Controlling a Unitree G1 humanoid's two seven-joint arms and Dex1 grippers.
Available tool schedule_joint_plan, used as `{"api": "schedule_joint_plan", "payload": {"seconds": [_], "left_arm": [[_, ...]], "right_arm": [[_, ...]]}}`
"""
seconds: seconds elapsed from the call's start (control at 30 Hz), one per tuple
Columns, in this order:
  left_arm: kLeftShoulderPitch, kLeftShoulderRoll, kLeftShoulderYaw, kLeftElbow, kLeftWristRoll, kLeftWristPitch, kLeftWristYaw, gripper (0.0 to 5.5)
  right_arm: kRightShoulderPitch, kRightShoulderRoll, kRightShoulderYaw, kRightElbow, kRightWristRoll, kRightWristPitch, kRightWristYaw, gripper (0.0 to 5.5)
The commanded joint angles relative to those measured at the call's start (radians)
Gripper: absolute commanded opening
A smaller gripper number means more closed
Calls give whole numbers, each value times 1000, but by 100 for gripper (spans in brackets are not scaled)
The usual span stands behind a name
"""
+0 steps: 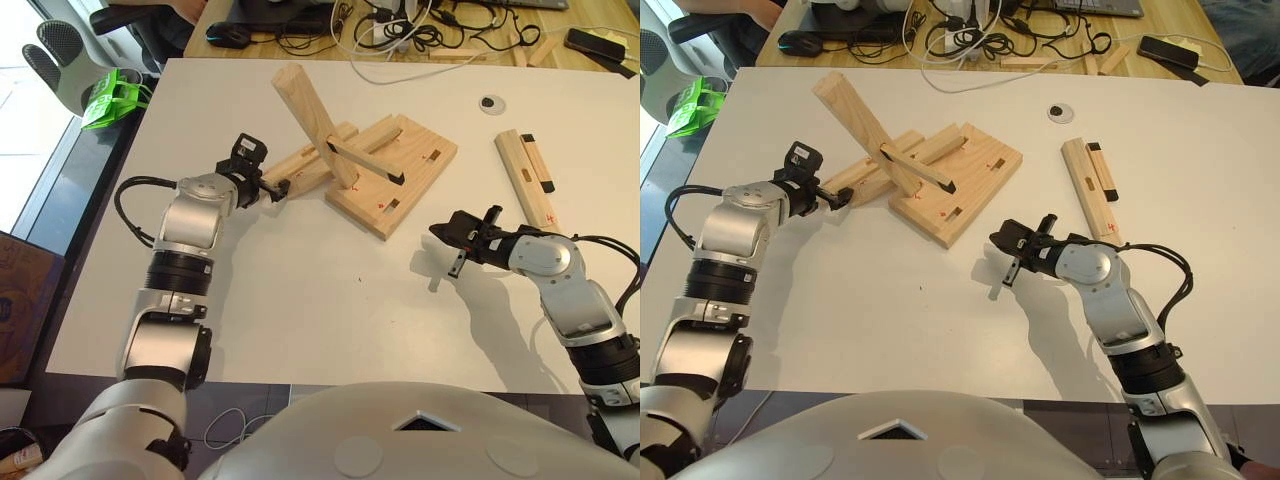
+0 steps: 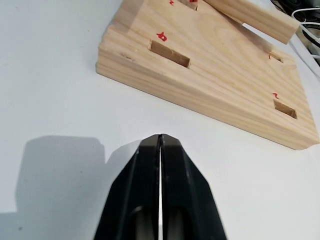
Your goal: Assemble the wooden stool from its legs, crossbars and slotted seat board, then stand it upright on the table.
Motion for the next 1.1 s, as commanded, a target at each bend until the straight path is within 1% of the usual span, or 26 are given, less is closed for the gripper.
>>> {"api": "schedule_joint_plan", "payload": {"seconds": [0.03,0.17,0.23,0.27,0.37,0.43,0.57,0.63,0.8,0.87,1.0,1.1], "left_arm": [[17,-34,26,84,3,67,31,473],[25,8,-31,111,65,6,4,473],[42,28,-27,101,71,-48,-7,473],[45,30,-9,99,61,-70,-10,473],[35,5,105,98,-33,-48,-28,473],[30,1,130,110,-50,-33,-29,473],[-13,-43,241,171,-139,65,0,473],[-30,-55,265,190,-173,98,-18,473],[-41,-39,236,225,-169,111,-63,473],[-20,-25,189,182,-164,140,-112,473],[63,26,80,-27,-180,220,-222,473],[79,58,71,-74,-147,184,-209,473]], "right_arm": [[-9,-5,-2,-17,8,5,7,0],[-9,-4,-3,-22,11,8,8,0],[-14,-4,0,-18,11,4,11,0],[-14,-5,1,-16,11,2,11,0],[-11,-7,3,-15,12,-1,11,0],[-13,-7,4,-13,11,-2,11,0],[-17,-5,7,-11,9,-6,11,0],[-14,-9,6,-11,8,-7,11,0],[-14,-10,2,-15,11,-6,12,0],[-14,-9,4,-15,12,-5,12,0],[-15,-7,6,-13,12,-7,13,0],[-17,-1,10,-9,12,-10,12,0]]}}
